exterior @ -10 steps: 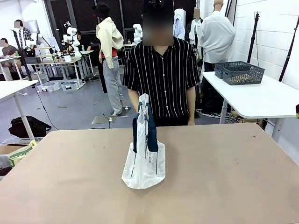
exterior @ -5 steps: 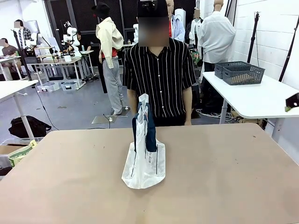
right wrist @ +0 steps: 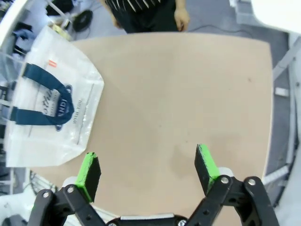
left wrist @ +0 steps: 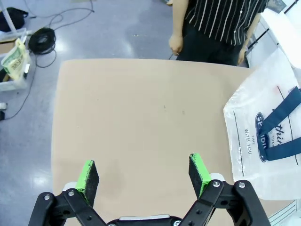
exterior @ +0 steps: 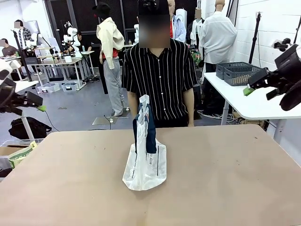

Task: Transfer purchased items from the store into the shopping bag.
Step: Open the Reusable shopping bag in the center of the table.

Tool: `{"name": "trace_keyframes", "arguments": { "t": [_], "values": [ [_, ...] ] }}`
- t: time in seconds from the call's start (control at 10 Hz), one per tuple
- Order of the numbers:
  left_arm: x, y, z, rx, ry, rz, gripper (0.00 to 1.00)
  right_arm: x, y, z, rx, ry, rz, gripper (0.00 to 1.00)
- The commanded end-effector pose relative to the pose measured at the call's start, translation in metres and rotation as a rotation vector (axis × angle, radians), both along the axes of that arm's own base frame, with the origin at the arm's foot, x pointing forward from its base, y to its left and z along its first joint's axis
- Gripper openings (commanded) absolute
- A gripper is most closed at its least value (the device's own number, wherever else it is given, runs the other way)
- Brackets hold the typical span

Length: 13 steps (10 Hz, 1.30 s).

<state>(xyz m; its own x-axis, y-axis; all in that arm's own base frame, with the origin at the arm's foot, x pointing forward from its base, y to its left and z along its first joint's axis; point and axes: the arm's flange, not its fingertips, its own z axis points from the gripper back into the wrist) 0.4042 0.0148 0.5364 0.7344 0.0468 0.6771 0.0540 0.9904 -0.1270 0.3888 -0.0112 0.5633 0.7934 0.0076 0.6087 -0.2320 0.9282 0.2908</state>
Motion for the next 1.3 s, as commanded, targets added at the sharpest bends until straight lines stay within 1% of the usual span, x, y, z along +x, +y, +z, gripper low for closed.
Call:
{"name": "trace_keyframes", "arguments": {
  "t": [0.0, 0.1, 0.2, 0.3, 0.4, 0.5, 0.7, 0.8, 0.9, 1.0, 1.1, 1.2],
  "values": [
    [-0.007, 0.03, -0.007, 0.055, -0.014, 0.001, 1.0, 0.003, -0.002, -0.004, 0.027, 0.022, -0.029, 1.0],
    [-0.007, 0.03, -0.007, 0.055, -0.014, 0.001, 1.0, 0.003, -0.002, -0.004, 0.027, 0.022, -0.029, 1.0],
    [-0.001, 0.009, -0.001, 0.012, -0.001, 0.003, 1.0, 0.0, -0.003, 0.0, -0.004, -0.001, -0.006, 1.0],
    [0.008, -0.007, 0.006, -0.044, -0.034, -0.069, 1.0, -0.002, 0.021, 0.006, 0.02, 0.056, 0.029, 1.0],
    [0.025, -0.032, 0.015, -0.03, -0.026, -0.137, 1.0, 0.005, 0.049, 0.013, 0.035, 0.098, 0.05, 1.0],
    [0.043, -0.051, 0.025, -0.043, -0.005, -0.173, 1.0, 0.009, 0.081, 0.017, -0.01, 0.124, 0.129, 1.0],
    [0.068, -0.087, 0.033, -0.122, 0.012, -0.311, 1.0, 0.015, 0.135, 0.016, -0.022, 0.18, 0.222, 1.0],
    [0.087, -0.111, 0.036, -0.116, 0.043, -0.386, 1.0, 0.021, 0.159, 0.015, -0.005, 0.216, 0.268, 1.0],
    [0.094, -0.125, 0.038, -0.125, 0.073, -0.379, 1.0, 0.021, 0.169, 0.014, 0.021, 0.229, 0.273, 1.0],
    [0.058, -0.12, 0.036, -0.094, 0.004, -0.3, 1.0, 0.003, 0.153, 0.01, -0.031, 0.171, 0.239, 1.0],
    [0.058, -0.12, 0.036, -0.094, 0.004, -0.3, 1.0, 0.003, 0.153, 0.01, -0.031, 0.171, 0.239, 1.0],
    [0.078, -0.141, 0.035, -0.11, 0.036, -0.346, 1.0, 0.003, 0.153, 0.01, -0.031, 0.171, 0.239, 1.0]
  ]
}}
